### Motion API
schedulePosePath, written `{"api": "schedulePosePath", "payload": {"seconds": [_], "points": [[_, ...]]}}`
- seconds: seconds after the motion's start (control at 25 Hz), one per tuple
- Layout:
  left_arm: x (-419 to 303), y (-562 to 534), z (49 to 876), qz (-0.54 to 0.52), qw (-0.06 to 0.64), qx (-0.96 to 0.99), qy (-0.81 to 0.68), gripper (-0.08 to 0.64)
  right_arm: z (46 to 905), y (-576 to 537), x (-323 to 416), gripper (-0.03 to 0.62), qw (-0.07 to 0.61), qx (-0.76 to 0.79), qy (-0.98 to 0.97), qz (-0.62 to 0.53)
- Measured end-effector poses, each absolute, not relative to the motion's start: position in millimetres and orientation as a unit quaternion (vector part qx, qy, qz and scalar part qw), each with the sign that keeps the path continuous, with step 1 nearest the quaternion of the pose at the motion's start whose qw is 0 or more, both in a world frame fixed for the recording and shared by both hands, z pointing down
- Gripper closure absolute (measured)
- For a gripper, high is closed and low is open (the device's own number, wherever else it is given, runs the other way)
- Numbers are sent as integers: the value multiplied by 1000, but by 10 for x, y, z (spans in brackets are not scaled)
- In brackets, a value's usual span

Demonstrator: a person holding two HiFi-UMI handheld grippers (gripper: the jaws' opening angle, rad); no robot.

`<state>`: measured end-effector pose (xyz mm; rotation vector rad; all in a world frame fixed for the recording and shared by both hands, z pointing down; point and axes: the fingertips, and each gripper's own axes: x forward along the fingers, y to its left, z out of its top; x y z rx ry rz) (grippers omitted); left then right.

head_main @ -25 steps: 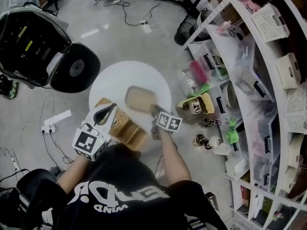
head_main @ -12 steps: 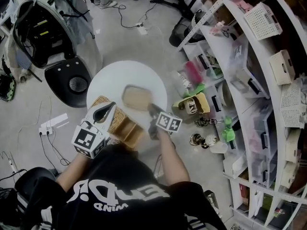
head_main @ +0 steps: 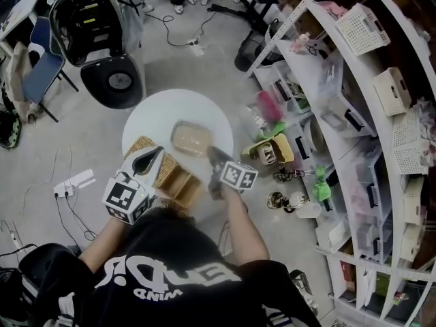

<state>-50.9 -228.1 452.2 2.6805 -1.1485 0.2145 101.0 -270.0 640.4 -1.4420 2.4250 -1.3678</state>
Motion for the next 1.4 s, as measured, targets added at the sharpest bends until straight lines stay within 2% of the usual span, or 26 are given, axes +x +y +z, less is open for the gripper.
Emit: {"api": "schedulePosePath", "payload": {"seconds": [0.76, 1.08, 1.4], "points": [[-393, -1989, 4396, 52, 107, 914, -388, 558, 4698, -2272, 1342, 554, 87, -523, 807, -261], [-412, -1936, 4274, 35, 114, 914, -387, 558, 4179, -1769, 1463, 554, 79, -569, 799, -179], [-387, -1923, 4202, 30, 107, 916, -385, 558, 4175, -1343, 1522, 554, 70, -604, 779, -150]]}}
